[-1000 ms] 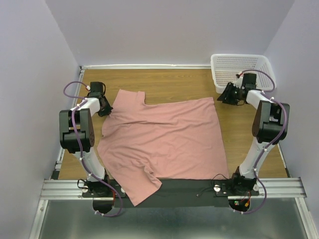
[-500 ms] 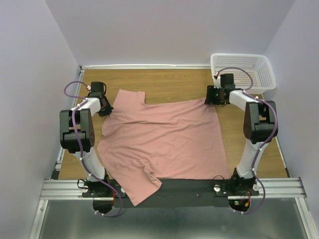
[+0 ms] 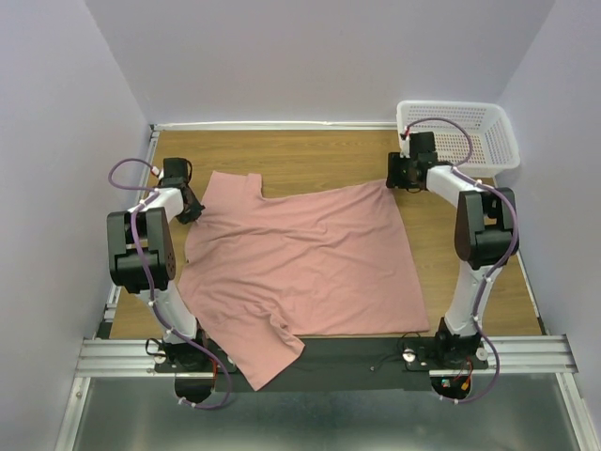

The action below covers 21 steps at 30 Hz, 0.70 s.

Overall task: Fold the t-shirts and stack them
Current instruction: Flatten the tshirt out

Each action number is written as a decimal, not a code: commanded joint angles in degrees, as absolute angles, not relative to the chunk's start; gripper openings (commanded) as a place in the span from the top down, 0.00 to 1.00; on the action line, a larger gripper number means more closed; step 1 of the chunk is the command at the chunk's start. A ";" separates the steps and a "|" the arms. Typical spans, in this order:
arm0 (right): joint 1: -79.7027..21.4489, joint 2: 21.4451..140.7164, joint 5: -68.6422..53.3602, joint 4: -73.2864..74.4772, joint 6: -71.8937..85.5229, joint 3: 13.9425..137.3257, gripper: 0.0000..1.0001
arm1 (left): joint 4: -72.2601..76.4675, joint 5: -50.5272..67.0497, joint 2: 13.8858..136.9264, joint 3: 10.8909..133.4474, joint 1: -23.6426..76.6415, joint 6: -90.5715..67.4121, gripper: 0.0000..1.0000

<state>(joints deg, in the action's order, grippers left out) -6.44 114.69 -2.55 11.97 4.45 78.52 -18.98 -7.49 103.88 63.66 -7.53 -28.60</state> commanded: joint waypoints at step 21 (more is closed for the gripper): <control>-7.47 125.68 -7.74 10.90 2.99 85.60 0.43 | -20.74 -8.88 105.38 65.92 -7.91 -27.77 1.00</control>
